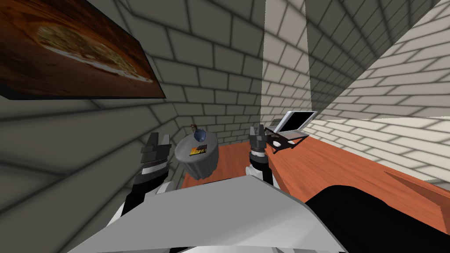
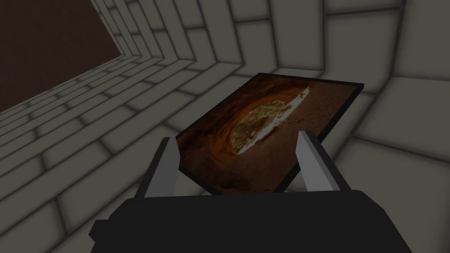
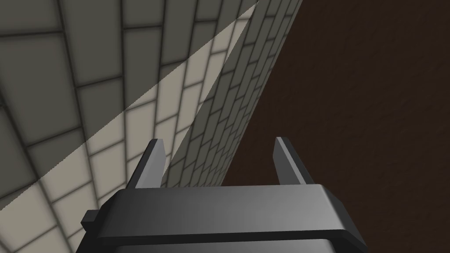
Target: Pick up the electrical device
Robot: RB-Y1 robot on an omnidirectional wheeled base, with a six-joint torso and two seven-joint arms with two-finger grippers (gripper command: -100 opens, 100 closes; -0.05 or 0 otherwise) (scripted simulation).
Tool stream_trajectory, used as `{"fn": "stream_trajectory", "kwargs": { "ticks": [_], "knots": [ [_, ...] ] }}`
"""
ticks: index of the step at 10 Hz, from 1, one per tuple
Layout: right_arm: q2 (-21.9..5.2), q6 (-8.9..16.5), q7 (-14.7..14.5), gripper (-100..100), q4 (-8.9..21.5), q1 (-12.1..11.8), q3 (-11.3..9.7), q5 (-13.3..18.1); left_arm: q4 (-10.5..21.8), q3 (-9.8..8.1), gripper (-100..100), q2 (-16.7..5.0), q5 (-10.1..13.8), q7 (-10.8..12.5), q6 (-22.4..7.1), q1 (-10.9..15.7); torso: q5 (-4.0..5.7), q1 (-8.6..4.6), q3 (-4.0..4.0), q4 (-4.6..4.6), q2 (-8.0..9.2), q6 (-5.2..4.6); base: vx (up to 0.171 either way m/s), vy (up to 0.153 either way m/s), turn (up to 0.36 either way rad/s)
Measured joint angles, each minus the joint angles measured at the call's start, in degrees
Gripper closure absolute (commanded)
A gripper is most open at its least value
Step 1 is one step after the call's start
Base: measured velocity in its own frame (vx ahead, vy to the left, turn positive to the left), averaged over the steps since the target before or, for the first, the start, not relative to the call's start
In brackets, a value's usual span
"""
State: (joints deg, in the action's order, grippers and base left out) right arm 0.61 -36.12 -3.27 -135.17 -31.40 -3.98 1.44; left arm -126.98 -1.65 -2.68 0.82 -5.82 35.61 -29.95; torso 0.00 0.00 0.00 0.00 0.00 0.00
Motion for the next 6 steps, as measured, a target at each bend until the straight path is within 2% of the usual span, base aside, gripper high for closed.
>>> {"fn": "stream_trajectory", "kwargs": {
  "ticks": [3, 6],
  "knots": [
    [0.0, 0.0, 0.0, 0, 0.0, 0.0, 0.0, 0.0, 0.6, -0.89, -100, -2.7, 0.2, 0.5, -2.6, 0.6, -0.01, 0.04, 0.02, -0.01, 0.04, 0.00, -0.012, 0.006, -0.013],
    [0.0, 0.0, 0.0, 0, 0.0, 0.0, 0.0, 0.0, 1.2, -2.31, -100, -4.5, 0.5, 1.3, -6.5, 1.5, -0.01, 0.04, 0.04, -0.02, 0.08, 0.00, -0.023, 0.006, -0.020]
  ]
}}
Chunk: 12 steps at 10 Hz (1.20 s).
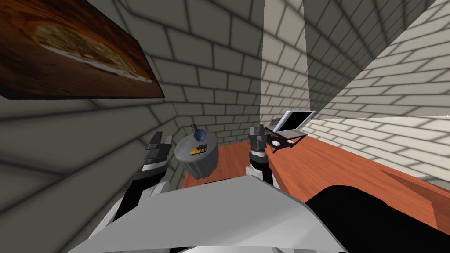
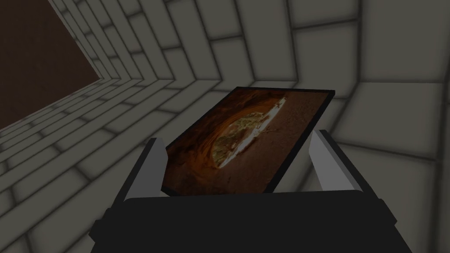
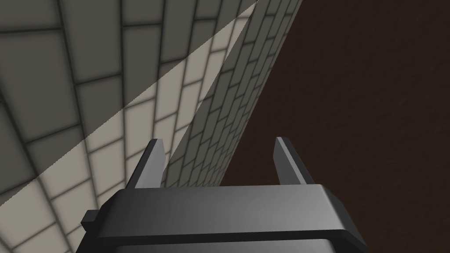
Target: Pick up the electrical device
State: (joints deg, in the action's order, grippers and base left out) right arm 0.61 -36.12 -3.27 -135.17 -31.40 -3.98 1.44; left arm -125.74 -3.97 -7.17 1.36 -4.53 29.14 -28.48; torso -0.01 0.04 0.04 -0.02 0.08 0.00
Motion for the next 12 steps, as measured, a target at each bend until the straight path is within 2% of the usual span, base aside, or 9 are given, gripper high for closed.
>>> {"fn": "stream_trajectory", "kwargs": {
  "ticks": [2, 6, 12],
  "knots": [
    [0.0, 0.0, 0.0, 0, 0.0, 0.0, 0.0, 0.0, 0.6, -0.90, -100, -0.7, 0.2, 0.4, -2.1, 0.5, 0.00, 0.00, 0.00, 0.00, -0.01, 0.01, -0.016, 0.005, -0.008],
    [0.0, 0.0, 0.0, 0, 0.0, 0.0, 0.0, 0.0, 1.5, -3.77, -100, -2.5, 0.8, 1.8, -8.3, 2.0, 0.00, 0.00, 0.02, -0.01, 0.04, 0.00, -0.028, 0.005, -0.020],
    [0.0, 0.0, 0.0, 0, 0.0, 0.0, 0.0, 0.0, 3.4, -6.61, -100, -3.7, 1.4, 3.1, -16.2, 4.4, 0.01, -0.03, -0.01, 0.00, -0.02, 0.00, -0.018, 0.001, -0.015]
  ]
}}
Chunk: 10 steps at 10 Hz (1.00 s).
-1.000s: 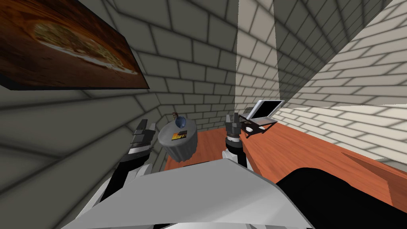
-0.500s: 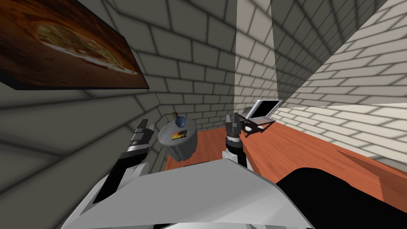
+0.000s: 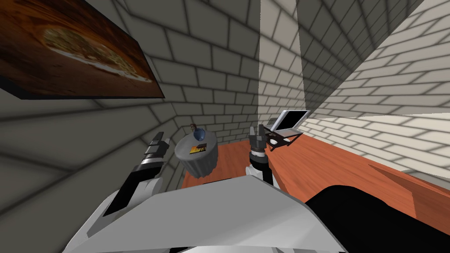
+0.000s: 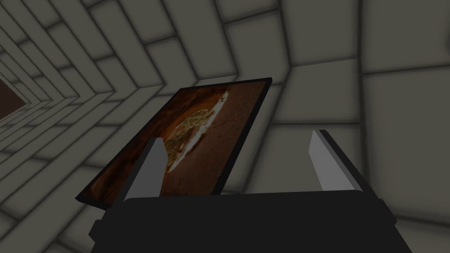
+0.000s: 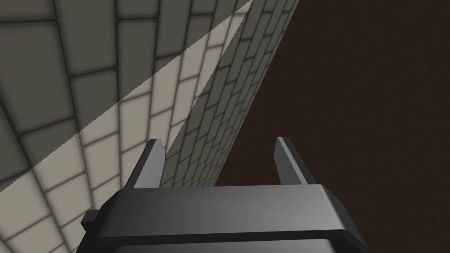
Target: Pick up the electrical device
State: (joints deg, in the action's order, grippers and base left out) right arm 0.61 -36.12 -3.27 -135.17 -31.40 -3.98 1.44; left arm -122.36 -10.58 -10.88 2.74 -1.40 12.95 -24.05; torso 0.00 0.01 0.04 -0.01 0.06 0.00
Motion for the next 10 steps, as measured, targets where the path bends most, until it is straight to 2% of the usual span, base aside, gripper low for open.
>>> {"fn": "stream_trajectory", "kwargs": {
  "ticks": [3, 5, 7, 10],
  "knots": [
    [0.0, 0.0, 0.0, 0, 0.0, 0.0, 0.0, 0.0, -0.2, -1.01, -100, -0.3, 0.3, 0.7, -4.7, 0.4, 0.01, -0.02, -0.01, 0.01, -0.03, 0.00, -0.009, -0.006, -0.014],
    [0.0, 0.0, 0.0, 0, 0.0, 0.0, 0.0, 0.0, 1.0, -1.91, -100, -1.0, 0.9, 1.4, -7.7, 1.3, 0.00, -0.02, -0.03, 0.01, -0.06, 0.01, 0.001, -0.006, -0.003],
    [0.0, 0.0, 0.0, 0, 0.0, 0.0, 0.0, 0.0, 2.5, -2.11, -100, -1.1, 1.1, 1.8, -11.0, 2.5, 0.00, -0.04, -0.07, 0.03, -0.12, 0.00, 0.012, -0.010, -0.007],
    [0.0, 0.0, 0.0, 0, 0.0, 0.0, 0.0, 0.0, 3.4, -2.26, -100, -1.5, 1.7, 2.4, -14.6, 2.9, 0.01, -0.05, -0.07, 0.03, -0.13, 0.00, 0.017, -0.013, 0.000]
  ]
}}
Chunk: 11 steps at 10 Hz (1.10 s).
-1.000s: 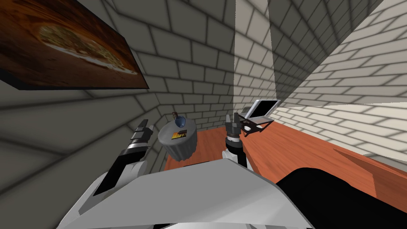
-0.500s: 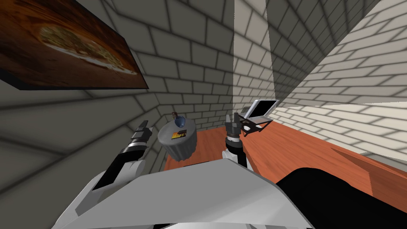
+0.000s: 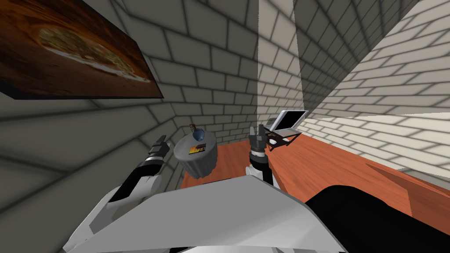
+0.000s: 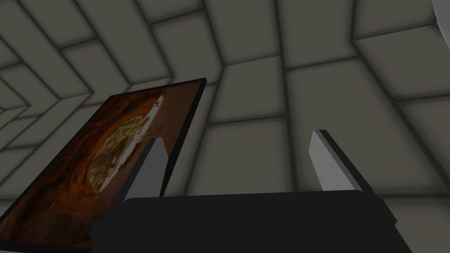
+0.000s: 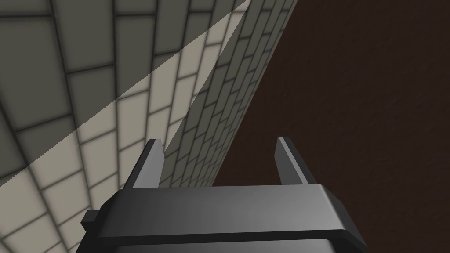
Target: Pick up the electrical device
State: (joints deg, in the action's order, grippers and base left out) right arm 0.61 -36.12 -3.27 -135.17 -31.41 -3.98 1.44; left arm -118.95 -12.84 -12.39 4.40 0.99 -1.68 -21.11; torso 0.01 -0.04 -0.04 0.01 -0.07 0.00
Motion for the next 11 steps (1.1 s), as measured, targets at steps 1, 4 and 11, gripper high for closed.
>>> {"fn": "stream_trajectory", "kwargs": {
  "ticks": [1, 4, 11],
  "knots": [
    [0.0, 0.0, 0.0, 0, 0.0, 0.0, 0.0, 0.0, 0.7, 0.12, -100, 0.0, 0.1, 0.1, -1.6, 0.8, 0.00, -0.01, -0.02, 0.01, -0.03, -0.01, 0.038, -0.017, -0.001],
    [0.0, 0.0, 0.0, 0, 0.0, 0.0, 0.0, 0.0, 2.3, 0.79, -100, 0.0, 0.7, 0.6, -6.1, 1.7, 0.01, -0.04, -0.04, 0.02, -0.07, 0.00, 0.029, -0.018, 0.002],
    [0.0, 0.0, 0.0, 0, 0.0, 0.0, 0.0, 0.0, 5.9, 2.76, -100, 0.0, 1.7, 1.3, -14.9, 3.6, 0.01, -0.04, -0.04, 0.02, -0.07, 0.00, 0.036, -0.016, 0.005]
  ]
}}
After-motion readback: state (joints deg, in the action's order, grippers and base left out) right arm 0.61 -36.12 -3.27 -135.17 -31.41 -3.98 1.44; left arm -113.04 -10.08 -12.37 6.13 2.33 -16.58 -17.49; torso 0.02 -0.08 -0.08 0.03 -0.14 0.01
